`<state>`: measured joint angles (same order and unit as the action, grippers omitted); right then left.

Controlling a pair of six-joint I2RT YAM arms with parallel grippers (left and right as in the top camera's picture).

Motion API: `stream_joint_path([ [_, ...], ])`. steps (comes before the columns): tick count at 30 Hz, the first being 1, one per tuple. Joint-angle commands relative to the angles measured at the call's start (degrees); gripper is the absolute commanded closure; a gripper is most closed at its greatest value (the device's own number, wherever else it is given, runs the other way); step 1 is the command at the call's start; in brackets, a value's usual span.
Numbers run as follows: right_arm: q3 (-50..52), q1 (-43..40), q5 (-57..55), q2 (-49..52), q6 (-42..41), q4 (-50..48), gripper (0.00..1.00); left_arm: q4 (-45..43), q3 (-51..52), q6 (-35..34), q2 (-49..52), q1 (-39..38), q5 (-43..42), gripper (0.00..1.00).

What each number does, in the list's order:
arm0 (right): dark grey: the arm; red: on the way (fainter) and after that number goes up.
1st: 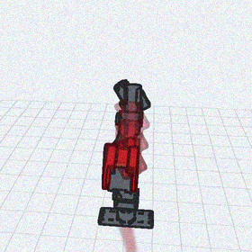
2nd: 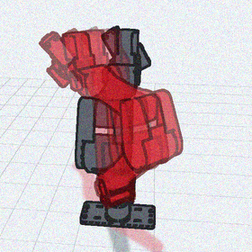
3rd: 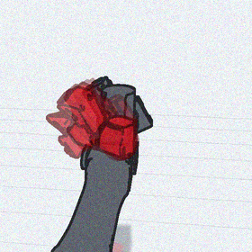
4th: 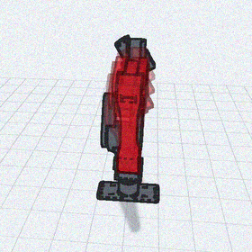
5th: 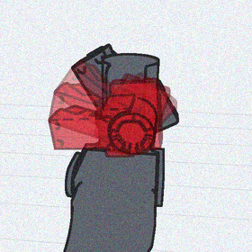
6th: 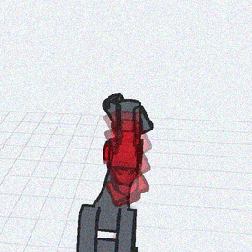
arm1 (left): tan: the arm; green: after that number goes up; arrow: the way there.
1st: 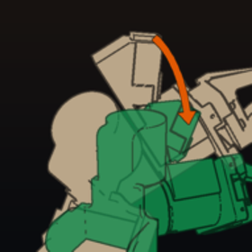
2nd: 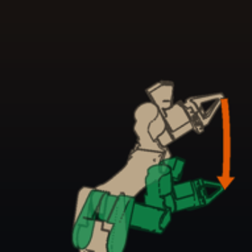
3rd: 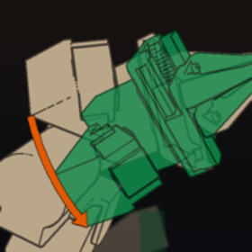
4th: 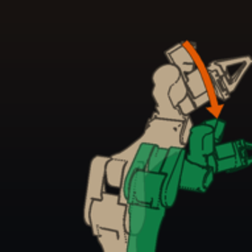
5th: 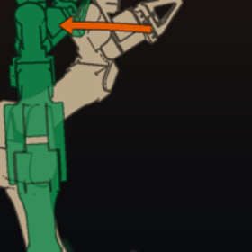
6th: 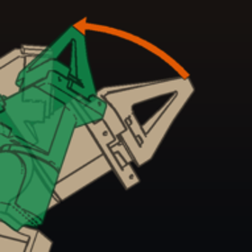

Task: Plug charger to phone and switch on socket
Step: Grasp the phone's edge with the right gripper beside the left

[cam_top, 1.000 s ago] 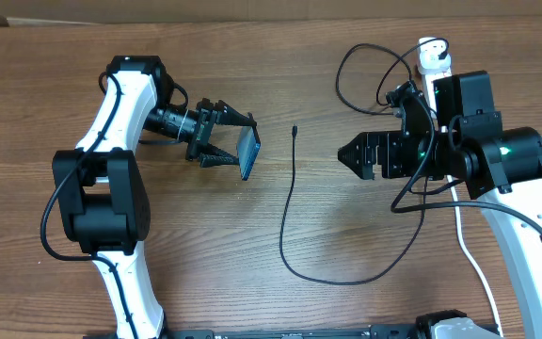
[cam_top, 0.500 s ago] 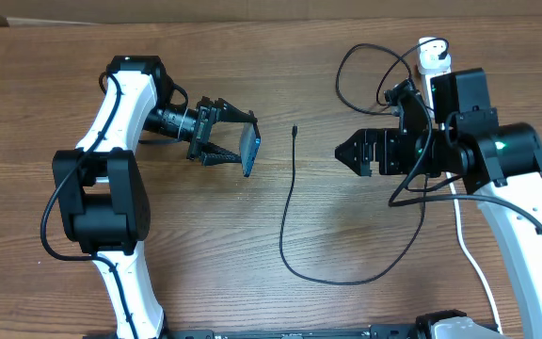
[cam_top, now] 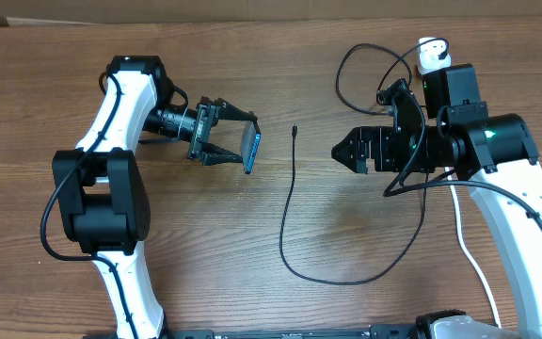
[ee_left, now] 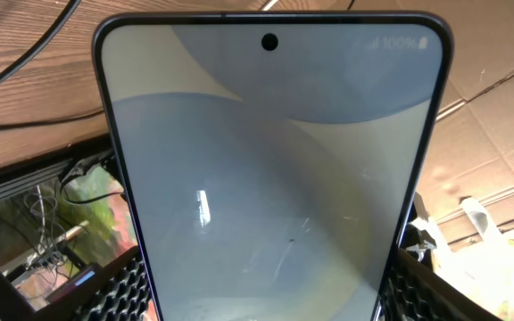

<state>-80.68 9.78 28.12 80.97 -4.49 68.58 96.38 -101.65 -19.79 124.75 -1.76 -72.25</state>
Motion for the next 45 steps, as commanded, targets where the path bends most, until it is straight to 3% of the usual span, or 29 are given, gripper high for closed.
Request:
stream_joint_path([
  [1,-0.6,0.5,2.6,-0.1,-0.2,-1.1,0.00,-0.9,-1.7,-1.0,0.4,0.0,-1.5,0.61],
  [7,-0.6,7.1,2.7,0.2,-2.2,-8.2,0.03,-2.1,-1.7,-1.0,0.4,0.0,-0.9,0.59],
  [18,-0.6,25.3,-22.1,0.2,-22.4,-18.0,0.10,-3.7,-1.7,-1.0,0.4,0.0,-1.3,0.59],
  [22,-0.6,29.2,-26.9,0.2,-26.3,-19.6,0.12,-4.0,-1.7,-1.0,0.4,0.0,-1.2,0.59],
  [35,-0.6,37.6,-35.3,7.5,-36.8,-26.2,0.19,-4.3,-1.7,-0.5,0.4,0.0,-1.3,0.59],
  [45,-0.6,37.8,-40.6,9.3,-37.7,-30.0,0.41,-4.3,-1.7,-0.3,0.4,0.0,-1.3,0.58],
])
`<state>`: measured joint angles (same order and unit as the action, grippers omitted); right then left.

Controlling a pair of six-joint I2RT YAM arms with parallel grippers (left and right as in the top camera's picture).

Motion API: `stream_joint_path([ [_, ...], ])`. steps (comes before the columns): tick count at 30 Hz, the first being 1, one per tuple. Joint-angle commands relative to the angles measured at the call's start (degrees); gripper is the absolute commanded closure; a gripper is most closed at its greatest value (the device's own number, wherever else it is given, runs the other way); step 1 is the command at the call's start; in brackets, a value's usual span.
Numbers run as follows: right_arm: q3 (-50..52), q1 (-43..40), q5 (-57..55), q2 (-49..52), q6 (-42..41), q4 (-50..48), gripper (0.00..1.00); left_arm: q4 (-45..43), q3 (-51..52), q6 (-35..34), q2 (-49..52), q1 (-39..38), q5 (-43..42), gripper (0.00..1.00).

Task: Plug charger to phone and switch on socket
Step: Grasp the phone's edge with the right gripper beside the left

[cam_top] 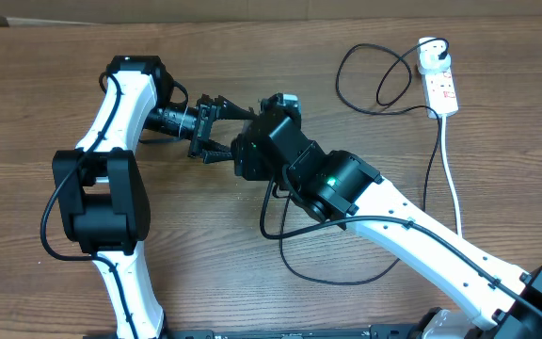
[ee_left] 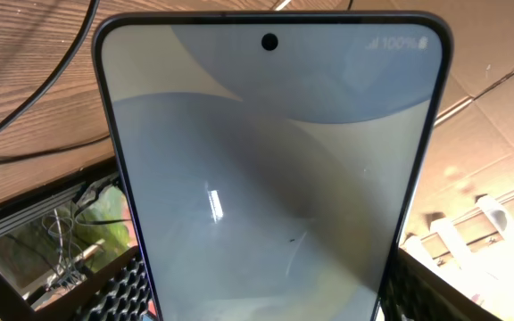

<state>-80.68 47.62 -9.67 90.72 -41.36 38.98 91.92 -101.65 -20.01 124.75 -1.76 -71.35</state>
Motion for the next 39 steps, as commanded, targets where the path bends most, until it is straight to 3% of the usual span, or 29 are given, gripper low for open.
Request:
stream_joint_path([
  [1,-0.6,0.0,-2.8,-0.3,-0.8,-0.4,0.44,0.1,-1.7,-0.1,0.4,0.0,-2.2,0.58],
  [5,-0.6,0.1,-2.7,0.0,-0.8,0.4,0.52,0.1,-1.7,0.2,0.4,0.0,-2.3,0.58],
  [18,-0.6,1.6,-5.0,3.3,-0.6,-0.9,0.53,0.2,-1.7,0.7,0.4,0.0,-3.3,0.58],
  [36,-0.7,1.6,-6.4,3.3,-0.6,-1.2,0.96,0.2,-1.7,1.6,0.4,0.0,-3.3,0.56],
  [39,-0.7,1.6,-6.4,3.3,-0.6,-1.2,0.96,0.2,-1.7,1.6,0.4,0.0,-3.3,0.55],
])
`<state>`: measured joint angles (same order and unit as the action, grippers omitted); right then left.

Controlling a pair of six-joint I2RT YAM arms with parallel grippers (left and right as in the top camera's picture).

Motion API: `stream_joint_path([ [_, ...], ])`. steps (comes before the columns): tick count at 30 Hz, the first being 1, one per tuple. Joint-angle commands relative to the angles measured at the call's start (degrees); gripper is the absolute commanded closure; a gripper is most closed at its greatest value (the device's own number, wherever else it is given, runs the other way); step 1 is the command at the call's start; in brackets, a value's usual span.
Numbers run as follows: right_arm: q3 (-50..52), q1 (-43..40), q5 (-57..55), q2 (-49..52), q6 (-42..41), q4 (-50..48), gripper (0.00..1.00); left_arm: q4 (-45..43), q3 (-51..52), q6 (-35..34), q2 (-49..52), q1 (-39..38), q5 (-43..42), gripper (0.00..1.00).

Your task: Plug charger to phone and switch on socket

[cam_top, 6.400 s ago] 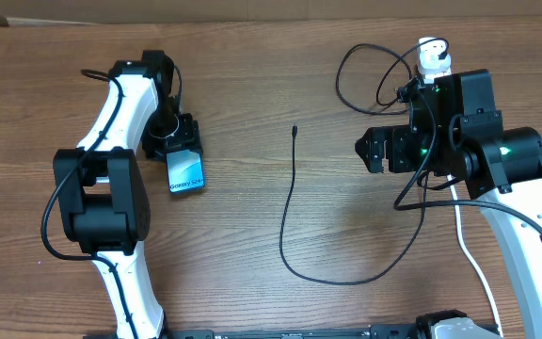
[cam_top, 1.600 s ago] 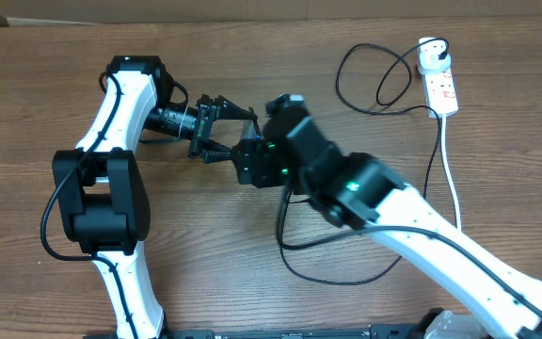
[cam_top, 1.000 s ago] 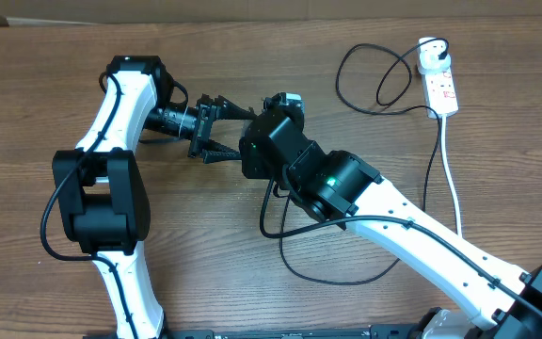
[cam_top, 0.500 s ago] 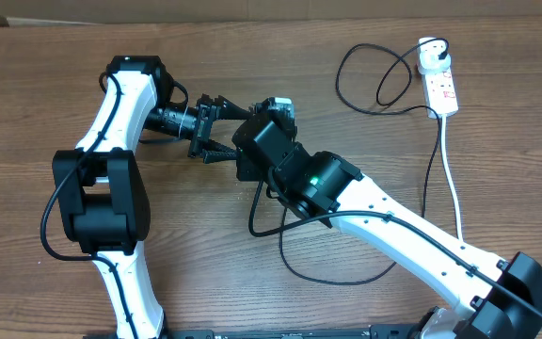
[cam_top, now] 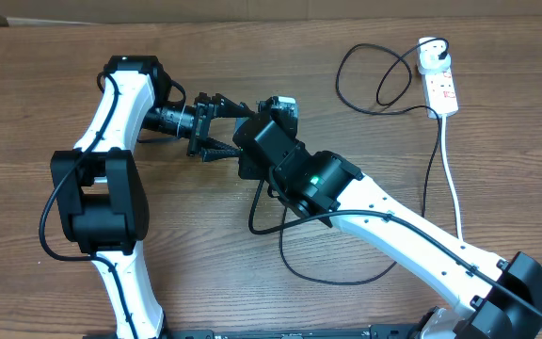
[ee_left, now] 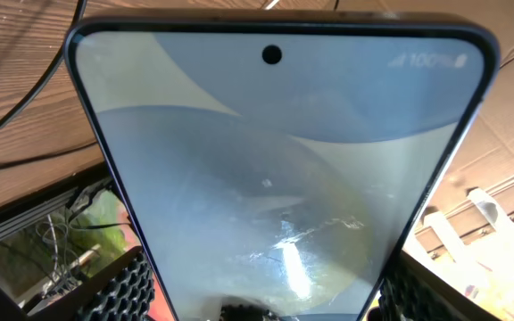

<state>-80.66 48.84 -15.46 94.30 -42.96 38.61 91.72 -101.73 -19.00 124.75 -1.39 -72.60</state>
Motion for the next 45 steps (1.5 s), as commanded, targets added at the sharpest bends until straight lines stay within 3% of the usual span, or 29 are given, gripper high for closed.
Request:
stream_joint_path([
  [1,-0.7,0.3,-0.6,-0.3,1.0,-0.9,0.96,0.4,-1.6,0.6,0.4,-0.4,-2.0,0.55],
  [7,-0.7,0.2,-0.6,-0.7,1.0,-0.7,0.96,0.3,-1.6,1.1,0.4,-0.4,-1.9,0.46],
  [14,-0.8,-3.0,3.8,-4.3,0.9,1.4,0.96,-1.9,-1.6,1.2,0.4,-0.4,-1.9,0.20],
  [19,-0.8,-7.2,7.8,-6.6,1.0,3.6,0.96,-3.0,-1.6,1.2,0.4,-0.3,-1.9,0.13],
  [28,-0.8,-17.0,18.5,-8.0,2.8,5.7,0.96,-5.5,-1.6,5.9,0.4,1.9,-2.0,0.11],
  [36,-0.8,-33.6,49.7,-12.3,11.8,3.5,0.96,-4.3,-6.1,19.1,-1.4,6.0,-5.1,0.11],
  [39,-0.8,-38.1,58.2,-13.3,12.7,3.5,0.96,-4.4,-9.0,20.5,-4.2,7.6,-5.1,0.11],
  [42,-0.8,-40.7,63.1,-14.0,13.6,3.5,0.96,-4.3,-11.7,20.4,-9.0,9.4,-2.0,0.16],
  [45,-0.8,-41.9,65.3,-14.6,14.6,3.6,0.96,-4.3,-12.7,17.1,-16.3,11.2,8.2,0.16],
])
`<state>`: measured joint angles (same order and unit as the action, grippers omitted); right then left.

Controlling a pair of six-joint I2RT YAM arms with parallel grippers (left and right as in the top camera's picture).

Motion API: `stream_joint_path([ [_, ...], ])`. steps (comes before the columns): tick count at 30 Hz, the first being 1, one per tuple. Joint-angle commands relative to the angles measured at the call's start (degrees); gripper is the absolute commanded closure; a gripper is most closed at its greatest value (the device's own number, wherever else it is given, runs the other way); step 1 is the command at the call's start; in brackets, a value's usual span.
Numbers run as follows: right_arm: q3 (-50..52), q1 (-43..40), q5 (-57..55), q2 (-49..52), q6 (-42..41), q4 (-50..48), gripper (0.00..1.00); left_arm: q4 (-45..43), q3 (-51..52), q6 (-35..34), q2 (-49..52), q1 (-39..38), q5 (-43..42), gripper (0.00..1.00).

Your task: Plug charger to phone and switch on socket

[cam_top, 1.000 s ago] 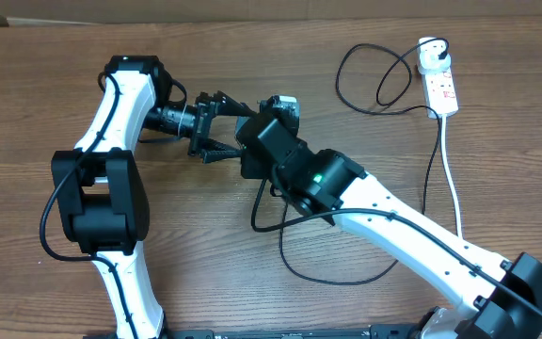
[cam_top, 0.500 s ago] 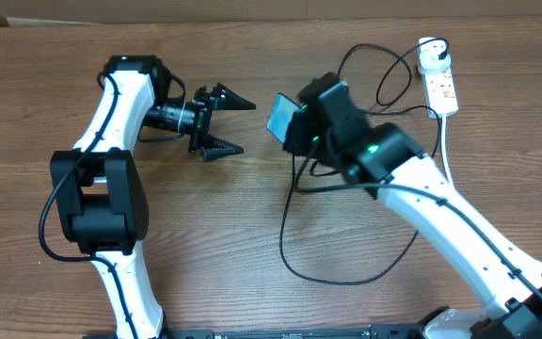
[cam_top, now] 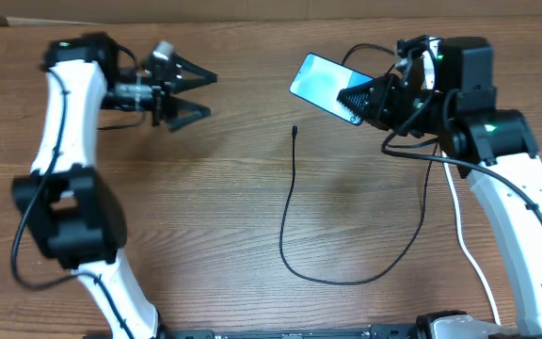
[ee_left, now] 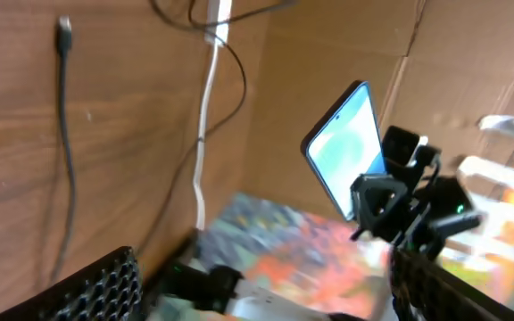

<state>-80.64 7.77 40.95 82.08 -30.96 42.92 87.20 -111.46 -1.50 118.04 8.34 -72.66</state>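
The phone (cam_top: 324, 84), screen lit, hangs tilted above the table at the upper right, and my right gripper (cam_top: 354, 101) is shut on its right end. The left wrist view shows the same phone (ee_left: 350, 148) held by the right gripper (ee_left: 384, 198). My left gripper (cam_top: 194, 94) is open and empty at the upper left, pointing right; its fingers (ee_left: 105, 287) frame that view. The black charger cable's plug tip (cam_top: 294, 130) lies loose on the wood below the phone, also seen as the plug tip (ee_left: 63, 28). The socket strip is hidden behind my right arm.
The black cable (cam_top: 286, 226) runs down the table's middle, loops toward the front and climbs back to the right. A white power cord (cam_top: 460, 218) trails along the right side. Cardboard walls stand behind the table's far edge.
The phone has passed from my left gripper to my right, which now holds it at the upper right. My left gripper is open, empty, and further left and back.
My left gripper held the phone upright at centre left while my right gripper was at the right by the socket strip. Then the right arm was stretched across to the phone, and stayed there. Now the right gripper holds the phone and the left is free.
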Motion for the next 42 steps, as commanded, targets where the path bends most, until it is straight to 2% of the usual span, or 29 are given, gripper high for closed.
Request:
stream_joint_path([
  [1,-0.8,-0.9,9.1,-2.4,2.6,-0.6,0.96,0.2,-2.9,-1.7,-12.2,2.0,12.3,0.16],
  [5,-0.8,-0.9,10.3,-2.5,3.0,-0.6,0.96,0.5,-2.9,-3.7,-23.5,3.0,27.6,0.12],
  [7,-0.8,-0.9,10.9,-2.5,3.0,-0.7,0.96,0.5,-2.9,-5.5,-27.8,3.0,31.4,0.09],
  [11,-0.8,-0.9,12.8,-2.5,3.0,-1.3,0.96,-1.5,0.3,-5.3,-33.3,3.0,26.6,0.06],
  [14,-0.8,-0.9,13.4,-2.5,3.0,-1.2,0.96,-4.9,7.8,-4.7,-35.3,3.0,20.0,0.07],
  [16,-0.8,-0.9,14.2,-2.5,3.4,-1.2,0.96,-8.8,14.8,-4.7,-36.0,3.0,15.1,0.09],
  [20,-0.8,-0.9,14.9,-2.4,3.8,-1.0,0.96,-22.3,30.6,-5.7,-37.5,3.0,6.5,0.16],
  [22,-0.8,-0.9,14.9,-2.4,3.8,-0.8,0.96,-31.8,37.9,-11.3,-38.8,3.0,5.6,0.17],
  [24,-0.8,-0.9,14.9,-2.1,3.8,-0.8,0.96,-44.1,44.5,-19.9,-40.3,3.0,5.9,0.16],
  [29,-0.8,-0.7,14.8,-0.7,2.7,-1.5,0.96,-84.8,58.2,-48.3,-42.1,1.0,6.4,0.09],
  [31,-0.8,-0.7,14.8,0.1,1.8,-2.4,0.96,-98.6,61.5,-56.7,-41.8,-1.3,7.6,0.08],
  [33,-0.8,-0.7,14.9,1.1,0.4,-4.0,0.96,-107.5,64.0,-62.4,-41.7,-4.3,11.0,0.07],
  [36,-0.8,-0.6,14.9,2.4,-2.1,-6.4,0.96,-108.7,65.4,-67.4,-41.5,-8.5,16.8,0.09],
  [39,-0.8,-0.5,14.9,3.7,-3.8,-8.3,0.96,-107.1,65.4,-73.2,-41.4,-9.7,17.8,0.08],
  [42,-0.8,-0.4,14.9,4.7,-6.3,-10.4,0.96,-107.0,65.4,-79.5,-41.4,-9.6,17.8,0.36],
])
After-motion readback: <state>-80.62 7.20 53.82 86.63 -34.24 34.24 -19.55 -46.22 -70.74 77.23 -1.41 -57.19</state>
